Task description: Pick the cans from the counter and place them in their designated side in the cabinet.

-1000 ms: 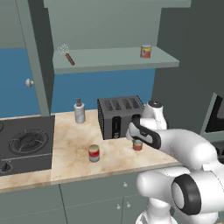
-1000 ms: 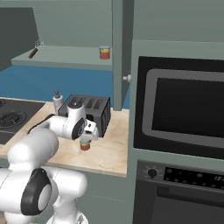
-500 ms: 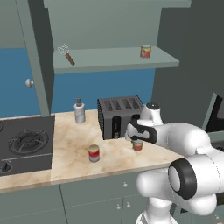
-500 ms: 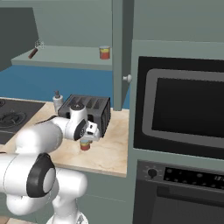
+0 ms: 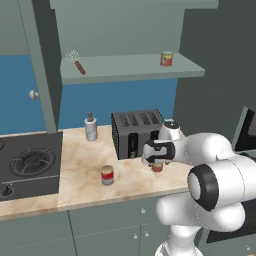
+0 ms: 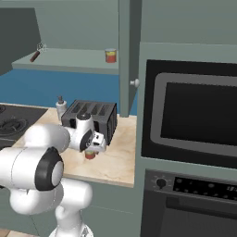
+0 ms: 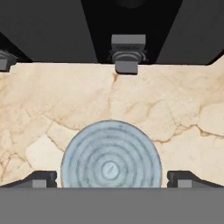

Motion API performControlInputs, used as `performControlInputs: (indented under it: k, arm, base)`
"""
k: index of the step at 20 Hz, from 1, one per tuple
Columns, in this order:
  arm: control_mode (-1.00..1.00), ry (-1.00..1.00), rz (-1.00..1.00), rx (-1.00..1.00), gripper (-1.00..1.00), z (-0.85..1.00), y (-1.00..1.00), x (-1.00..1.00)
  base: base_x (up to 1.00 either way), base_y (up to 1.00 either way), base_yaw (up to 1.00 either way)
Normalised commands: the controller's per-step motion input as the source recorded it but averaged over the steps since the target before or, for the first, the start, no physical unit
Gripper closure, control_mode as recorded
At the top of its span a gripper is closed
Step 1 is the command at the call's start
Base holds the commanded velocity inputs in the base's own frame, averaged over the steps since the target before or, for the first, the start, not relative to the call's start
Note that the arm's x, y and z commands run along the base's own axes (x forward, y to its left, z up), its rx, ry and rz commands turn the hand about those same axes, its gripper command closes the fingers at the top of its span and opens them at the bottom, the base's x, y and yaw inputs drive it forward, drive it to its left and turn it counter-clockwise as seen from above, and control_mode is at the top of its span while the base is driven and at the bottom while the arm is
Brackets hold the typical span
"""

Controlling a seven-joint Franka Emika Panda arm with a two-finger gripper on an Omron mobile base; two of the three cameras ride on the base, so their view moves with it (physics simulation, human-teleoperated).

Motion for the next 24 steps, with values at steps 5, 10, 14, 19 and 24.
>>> performControlInputs:
  k: [5, 10, 14, 19, 24]
  arm:
    - [-1.00, 0.01, 0.00, 0.00, 1.00, -0.24, 0.03, 0.05]
    - [-1.00, 0.00, 0.00, 0.00, 1.00, 0.00, 0.00, 0.01]
    - [-1.00, -0.01, 0.00, 0.00, 1.00, 0.30, 0.00, 0.00]
    - [-1.00, -0.05, 0.00, 0.00, 1.00, 0.49, 0.00, -0.02]
    - [-1.00, -0.11, 0.01, 0.00, 1.00, 0.42, -0.03, -0.07]
  base:
    - [0.00, 0.00, 0.00]
    - [0.00, 0.00, 0.00]
    - [0.00, 0.00, 0.00]
    - [0.00, 0.00, 0.00]
    - [0.00, 0.00, 0.00]
